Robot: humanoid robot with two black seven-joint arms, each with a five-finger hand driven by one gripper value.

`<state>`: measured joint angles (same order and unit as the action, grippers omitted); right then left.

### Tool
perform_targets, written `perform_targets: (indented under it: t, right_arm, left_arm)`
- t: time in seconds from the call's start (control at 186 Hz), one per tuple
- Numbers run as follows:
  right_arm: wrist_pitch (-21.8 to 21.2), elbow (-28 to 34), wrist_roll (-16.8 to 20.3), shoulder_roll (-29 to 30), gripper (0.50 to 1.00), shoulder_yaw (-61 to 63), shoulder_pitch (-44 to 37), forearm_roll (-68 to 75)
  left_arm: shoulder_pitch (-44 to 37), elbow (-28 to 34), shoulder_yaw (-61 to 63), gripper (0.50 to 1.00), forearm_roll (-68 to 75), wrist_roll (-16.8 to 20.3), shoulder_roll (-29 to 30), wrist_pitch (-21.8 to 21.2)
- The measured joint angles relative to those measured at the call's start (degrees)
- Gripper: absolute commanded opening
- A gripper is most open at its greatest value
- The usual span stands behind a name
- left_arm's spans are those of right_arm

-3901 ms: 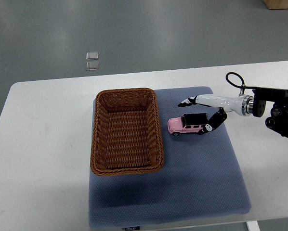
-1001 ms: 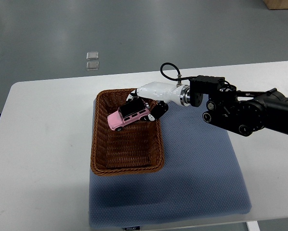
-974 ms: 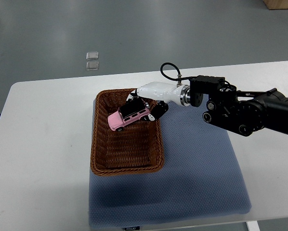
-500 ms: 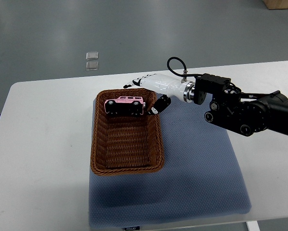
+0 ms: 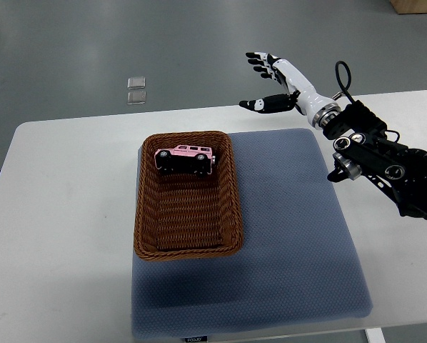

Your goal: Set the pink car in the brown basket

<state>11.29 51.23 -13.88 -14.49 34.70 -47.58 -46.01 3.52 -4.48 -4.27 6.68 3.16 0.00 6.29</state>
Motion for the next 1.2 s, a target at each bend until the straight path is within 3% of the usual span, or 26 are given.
perform_targets:
  t: [0.457,0.694,0.759,1.2]
  right_arm:
    - [-2.09,0.0,1.26,-2.96,0.893,5.64,6.83,26.14]
    - [-6.26,-0.22,4.99,-4.04,0.895,5.59,8.21,27.42]
    - [-6.57,-0.31,5.69,-4.29,0.917,5.6,8.36,27.78]
    - [-6.22,-4.26,5.26,-4.12,0.919,8.03,8.4,28.5]
  left_arm:
    - [0.0,-0.04,0.0,1.0,0.0,0.0,0.0,0.05]
    - [0.06,-0.05,0.05,1.0,0.0,0.0,0.0,0.05]
    - [0.08,-0.02,0.09,1.0,0.0,0.0,0.0,0.05]
    - [0.27,0.0,0.14,1.0,0.0,0.0,0.0,0.04]
